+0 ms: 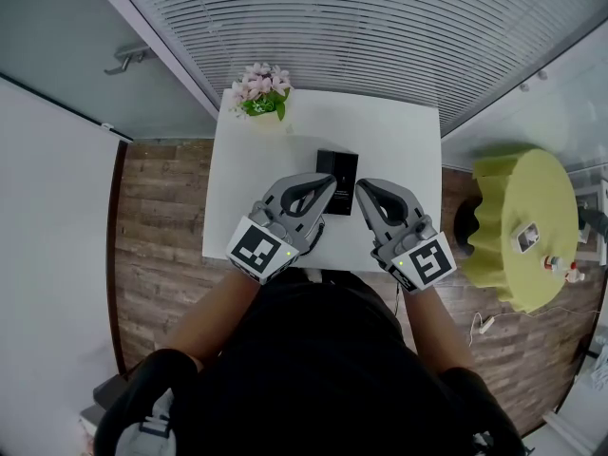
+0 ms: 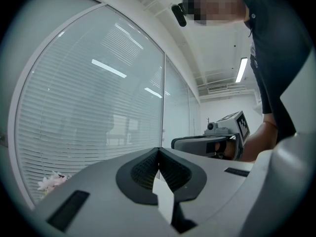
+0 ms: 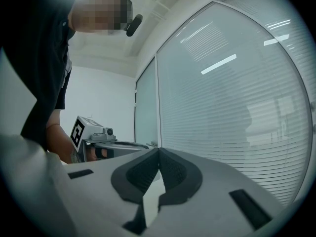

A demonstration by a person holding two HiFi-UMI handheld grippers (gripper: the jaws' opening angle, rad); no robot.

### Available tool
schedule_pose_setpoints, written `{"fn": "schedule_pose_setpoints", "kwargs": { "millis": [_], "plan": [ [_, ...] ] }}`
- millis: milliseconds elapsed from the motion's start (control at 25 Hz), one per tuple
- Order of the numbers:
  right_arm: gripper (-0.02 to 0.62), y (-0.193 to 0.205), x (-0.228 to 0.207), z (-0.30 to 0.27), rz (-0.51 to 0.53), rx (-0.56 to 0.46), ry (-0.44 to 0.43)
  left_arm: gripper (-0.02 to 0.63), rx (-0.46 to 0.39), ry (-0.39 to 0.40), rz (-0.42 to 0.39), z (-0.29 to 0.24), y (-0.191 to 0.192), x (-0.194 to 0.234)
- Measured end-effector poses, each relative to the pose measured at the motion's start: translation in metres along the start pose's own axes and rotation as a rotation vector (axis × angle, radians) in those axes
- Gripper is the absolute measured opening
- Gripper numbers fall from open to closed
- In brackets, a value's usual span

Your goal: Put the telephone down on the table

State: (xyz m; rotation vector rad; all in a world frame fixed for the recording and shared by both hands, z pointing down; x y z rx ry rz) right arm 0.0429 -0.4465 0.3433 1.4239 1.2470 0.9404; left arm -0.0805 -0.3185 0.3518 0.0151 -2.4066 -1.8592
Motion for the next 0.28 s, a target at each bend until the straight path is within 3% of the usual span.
{"fn": "schedule_pose_setpoints", "kwargs": {
  "millis": [280],
  "plan": [
    [0.023, 0.0018, -0.0018, -0.0001, -0.007, 0.004, 0.003, 0.009, 0.040, 0.000, -0.008, -0.0010, 0.0028, 0.0012]
  ]
}}
Point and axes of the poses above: the fingertips, and each gripper's own axes: z backward along the fingers, x to its left, y out of its underside, the point moved 9 cm from there along z, backward along the fingers, and after that the axes turned 11 degrees about x, right-handed, at the moved point
